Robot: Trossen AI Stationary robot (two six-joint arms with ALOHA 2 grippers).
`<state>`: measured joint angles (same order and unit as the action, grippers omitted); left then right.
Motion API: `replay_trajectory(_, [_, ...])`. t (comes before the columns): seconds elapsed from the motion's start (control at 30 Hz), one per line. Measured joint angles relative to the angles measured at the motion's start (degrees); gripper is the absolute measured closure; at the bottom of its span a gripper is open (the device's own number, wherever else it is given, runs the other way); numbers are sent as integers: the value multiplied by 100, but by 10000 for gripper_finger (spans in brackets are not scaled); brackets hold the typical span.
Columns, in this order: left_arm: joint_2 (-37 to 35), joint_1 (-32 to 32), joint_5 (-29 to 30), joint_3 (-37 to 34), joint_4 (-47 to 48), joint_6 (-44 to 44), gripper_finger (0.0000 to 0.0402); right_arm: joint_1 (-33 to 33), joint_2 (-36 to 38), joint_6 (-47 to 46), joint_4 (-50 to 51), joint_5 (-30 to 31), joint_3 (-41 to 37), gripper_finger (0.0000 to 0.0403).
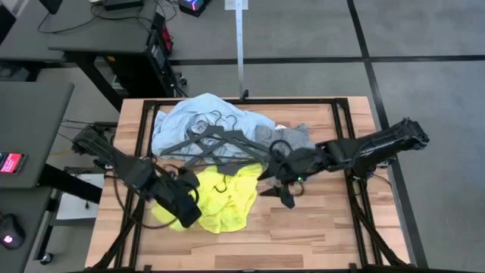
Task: Hang clothes
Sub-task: Hang the yellow shirt on the rack
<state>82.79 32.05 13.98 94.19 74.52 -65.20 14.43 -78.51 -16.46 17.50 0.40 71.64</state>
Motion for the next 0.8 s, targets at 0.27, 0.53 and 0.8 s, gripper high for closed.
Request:
replay_trajectory(0.27, [2, -369, 536, 1275, 590, 1357, 401, -326, -384, 345, -985, -21, 2, 159])
replay_trajectory(0.53, [8, -862, 584, 1744, 473, 2678, 401, -499, -1400, -24, -2164, -63, 2, 159])
replay_trajectory(0.8, [6, -1118, 586, 1950, 405, 3313, 401, -524, -2392, -653, -3518, -99, -2, 159])
